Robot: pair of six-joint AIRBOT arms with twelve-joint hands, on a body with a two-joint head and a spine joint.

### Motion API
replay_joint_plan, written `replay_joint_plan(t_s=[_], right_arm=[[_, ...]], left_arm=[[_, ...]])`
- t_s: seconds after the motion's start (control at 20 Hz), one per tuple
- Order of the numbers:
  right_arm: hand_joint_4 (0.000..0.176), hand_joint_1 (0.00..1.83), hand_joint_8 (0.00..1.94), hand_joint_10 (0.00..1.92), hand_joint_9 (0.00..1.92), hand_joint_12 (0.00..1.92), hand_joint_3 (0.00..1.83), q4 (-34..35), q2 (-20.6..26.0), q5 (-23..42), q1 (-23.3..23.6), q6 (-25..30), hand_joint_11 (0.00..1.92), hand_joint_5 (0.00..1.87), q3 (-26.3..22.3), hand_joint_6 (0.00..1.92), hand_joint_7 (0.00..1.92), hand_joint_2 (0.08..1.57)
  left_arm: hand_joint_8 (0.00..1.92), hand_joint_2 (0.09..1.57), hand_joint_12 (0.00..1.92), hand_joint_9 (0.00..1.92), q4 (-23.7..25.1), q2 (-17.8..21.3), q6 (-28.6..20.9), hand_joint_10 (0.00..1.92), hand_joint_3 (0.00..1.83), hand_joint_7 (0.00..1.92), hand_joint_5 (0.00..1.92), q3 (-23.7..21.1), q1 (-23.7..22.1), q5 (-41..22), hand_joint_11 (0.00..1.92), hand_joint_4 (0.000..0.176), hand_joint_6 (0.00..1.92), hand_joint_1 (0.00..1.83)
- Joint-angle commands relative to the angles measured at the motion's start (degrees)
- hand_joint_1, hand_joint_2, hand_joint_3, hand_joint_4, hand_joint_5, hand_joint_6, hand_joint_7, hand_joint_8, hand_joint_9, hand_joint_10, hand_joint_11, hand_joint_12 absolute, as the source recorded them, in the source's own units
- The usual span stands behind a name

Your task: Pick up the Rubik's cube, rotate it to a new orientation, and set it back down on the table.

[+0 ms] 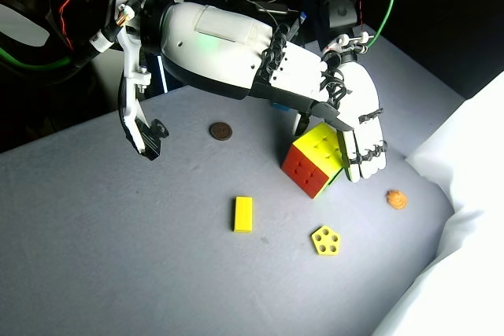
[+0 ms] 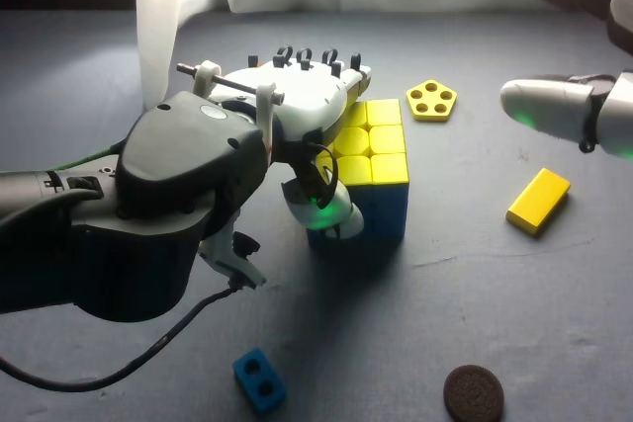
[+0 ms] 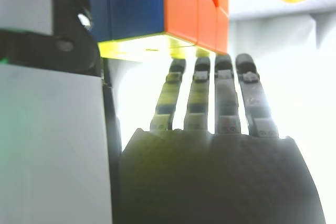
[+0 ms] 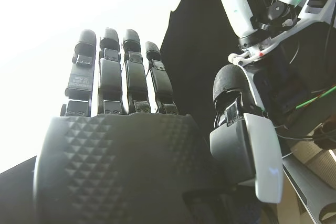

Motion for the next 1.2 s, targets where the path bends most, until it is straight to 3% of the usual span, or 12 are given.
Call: replay_joint_plan(t_s=[0.0, 0.15, 0.3, 0.35, 0.55, 0.6, 0.7, 1.0, 1.15], right_arm=[[0.000, 0.00, 0.01, 0.01, 0.19, 0.34, 0.00, -1.0, 0.2, 7.4, 0.6, 0.0, 0.00, 0.09, -0.1, 0.01, 0.20, 1.31], [0.000, 0.00, 0.00, 0.01, 0.18, 0.30, 0.00, -1.0, 0.0, 7.4, 0.6, -0.2, 0.00, 0.09, -0.1, 0.01, 0.19, 1.31], [0.000, 0.00, 0.00, 0.01, 0.12, 0.13, 0.00, -1.0, -0.1, 7.3, 0.6, -0.4, 0.00, 0.06, -0.1, 0.00, 0.15, 1.31], [0.000, 0.00, 0.00, 0.02, 0.16, 0.31, 0.00, -1.0, -0.1, 7.3, 0.6, -0.4, 0.00, 0.09, -0.1, 0.00, 0.20, 1.32], [0.000, 0.00, 0.00, 0.02, 0.19, 0.45, 0.00, -1.0, -0.1, 7.3, 0.5, -0.4, 0.00, 0.07, -0.1, 0.00, 0.17, 1.32], [0.000, 0.00, 0.00, 0.01, 0.18, 0.43, 0.00, -1.0, -0.1, 7.3, 0.5, -0.4, 0.00, 0.08, -0.1, 0.01, 0.16, 1.32], [0.000, 0.00, 0.01, 0.02, 0.10, 0.15, 0.00, -1.0, -0.1, 7.2, 0.5, -0.5, 0.00, 0.07, -0.2, 0.00, 0.10, 1.33], [0.000, 0.00, 0.00, 0.02, 0.19, 0.48, 0.00, -1.0, -0.1, 7.4, 0.4, -0.7, 0.00, 0.07, -0.3, 0.00, 0.15, 1.32], [0.000, 0.00, 0.00, 0.01, 0.19, 0.42, 0.00, -1.0, -0.2, 7.6, 0.3, -1.1, 0.00, 0.06, -0.3, 0.01, 0.14, 1.33]], left_arm=[[0.00, 0.91, 0.00, 0.00, 2.7, 0.1, 0.6, 0.00, 0.00, 0.00, 0.00, 0.4, -0.1, -1.6, 0.00, 0.026, 0.00, 0.95], [0.00, 0.92, 0.00, 0.00, 2.1, 0.1, 1.4, 0.00, 0.00, 0.00, 0.00, 1.2, -0.1, -1.2, 0.00, 0.028, 0.00, 0.91], [0.00, 0.93, 0.00, 0.00, 1.9, 0.0, 1.7, 0.00, 0.00, 0.00, 0.00, 1.9, -0.1, -1.1, 0.00, 0.023, 0.00, 0.91], [0.00, 0.91, 0.00, 0.00, 1.7, -0.1, 2.0, 0.00, 0.00, 0.00, 0.00, 2.2, -0.2, -1.0, 0.00, 0.026, 0.00, 0.99], [0.00, 0.94, 0.00, 0.00, 0.6, -0.8, 3.0, 0.00, 0.01, 0.00, 0.00, 2.8, -0.5, -1.0, 0.00, 0.022, 0.00, 0.99], [0.00, 0.93, 0.00, 0.00, 0.6, -1.0, 3.1, 0.00, 0.00, 0.00, 0.00, 2.9, -0.5, -1.0, 0.00, 0.019, 0.00, 0.99], [0.00, 0.91, 0.00, 0.00, 0.2, -1.4, 3.4, 0.00, 0.00, 0.00, 0.00, 3.0, -0.4, -1.0, 0.00, 0.013, 0.00, 1.02], [0.00, 0.92, 0.00, 0.00, -0.6, -1.8, 4.3, 0.00, 0.00, 0.00, 0.00, 3.6, -0.1, -1.0, 0.00, 0.034, 0.00, 0.99], [0.00, 0.92, 0.00, 0.00, -0.6, -2.0, 4.3, 0.00, 0.00, 0.00, 0.00, 3.8, 0.1, -1.0, 0.00, 0.031, 0.00, 0.98]])
